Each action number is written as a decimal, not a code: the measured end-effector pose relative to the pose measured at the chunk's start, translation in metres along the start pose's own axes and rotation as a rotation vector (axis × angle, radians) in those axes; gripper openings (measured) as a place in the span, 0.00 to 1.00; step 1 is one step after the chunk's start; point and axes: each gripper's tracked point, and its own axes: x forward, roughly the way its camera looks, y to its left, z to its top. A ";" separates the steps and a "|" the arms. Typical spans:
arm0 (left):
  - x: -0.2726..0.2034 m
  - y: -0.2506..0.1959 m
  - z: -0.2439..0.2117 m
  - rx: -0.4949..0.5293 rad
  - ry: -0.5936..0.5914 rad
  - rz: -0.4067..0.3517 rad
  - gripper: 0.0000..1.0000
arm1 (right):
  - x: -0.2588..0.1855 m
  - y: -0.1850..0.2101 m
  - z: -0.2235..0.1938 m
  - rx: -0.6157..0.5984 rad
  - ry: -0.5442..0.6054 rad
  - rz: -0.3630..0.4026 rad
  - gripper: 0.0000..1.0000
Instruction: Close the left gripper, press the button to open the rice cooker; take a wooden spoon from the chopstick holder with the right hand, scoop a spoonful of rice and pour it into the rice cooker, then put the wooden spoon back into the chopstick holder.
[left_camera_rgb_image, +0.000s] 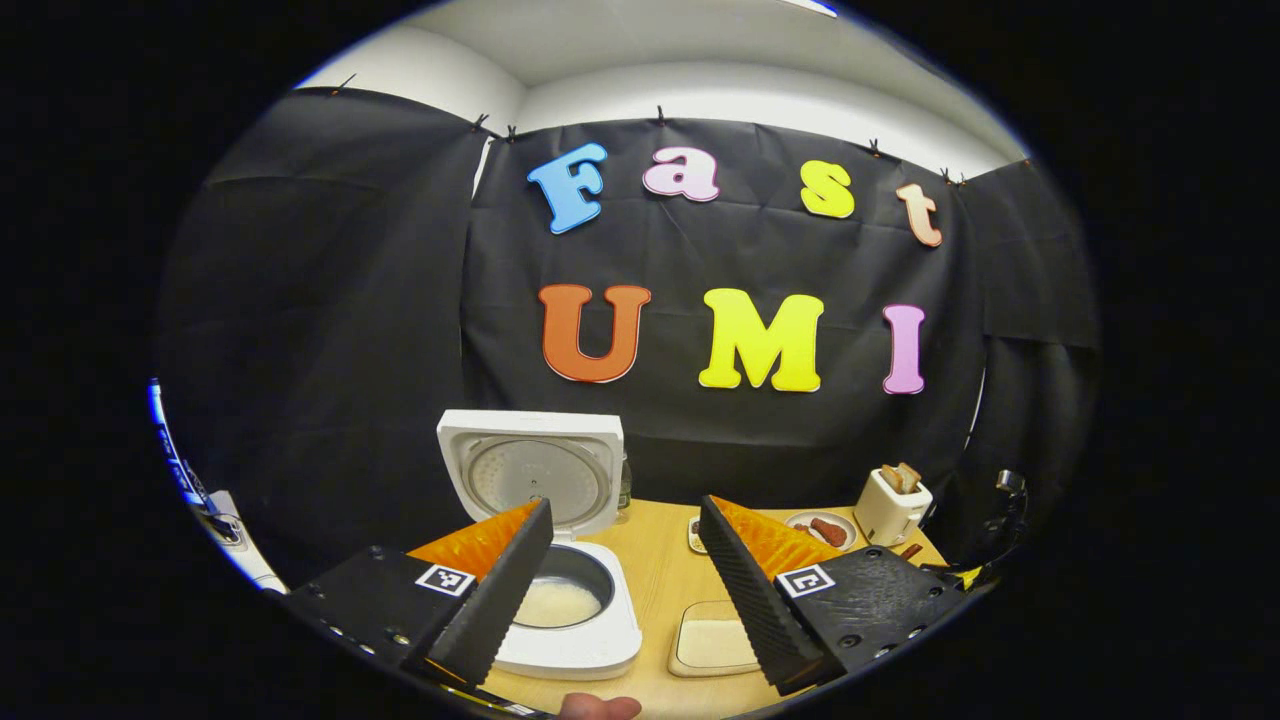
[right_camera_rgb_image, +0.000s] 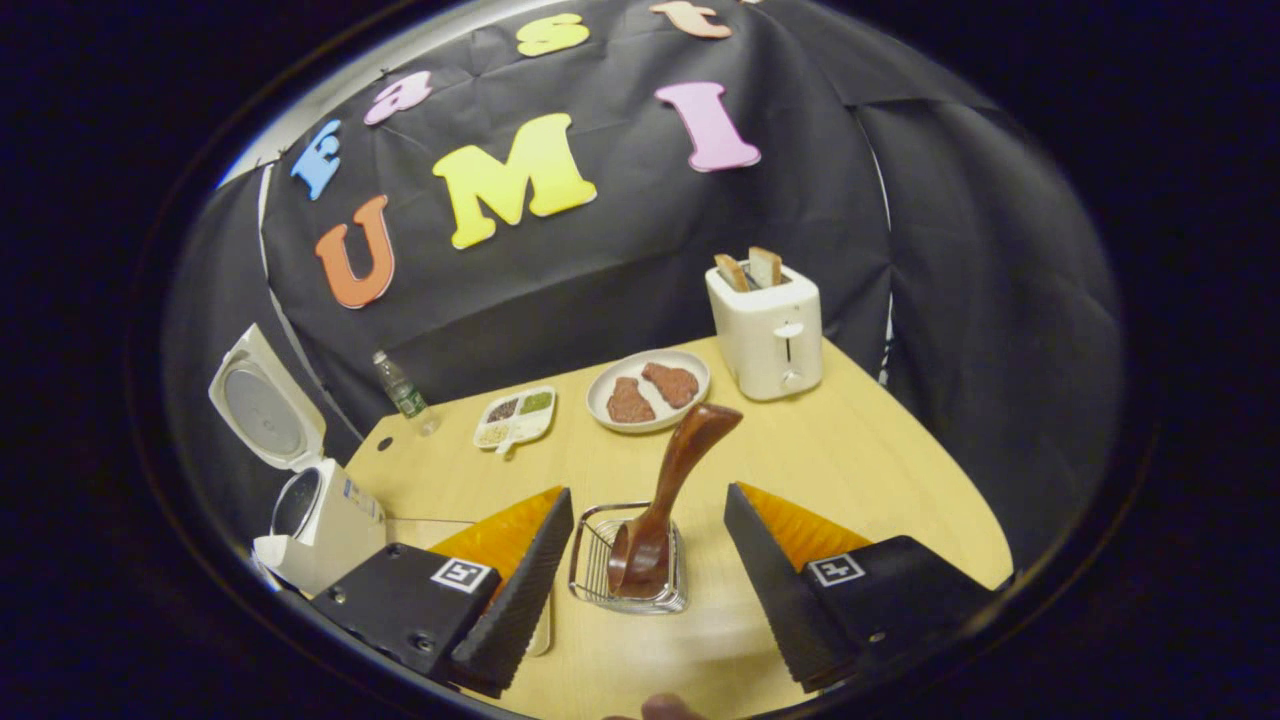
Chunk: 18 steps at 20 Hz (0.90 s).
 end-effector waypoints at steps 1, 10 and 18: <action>0.001 0.001 -0.003 0.005 0.009 0.014 0.94 | 0.010 -0.002 -0.001 0.019 0.012 0.005 0.98; -0.003 0.016 -0.024 -0.016 0.070 0.105 0.94 | 0.064 -0.006 -0.011 0.148 0.092 0.060 0.61; -0.008 0.032 -0.028 -0.026 0.073 0.097 0.94 | 0.036 0.000 -0.006 0.170 0.081 0.026 0.22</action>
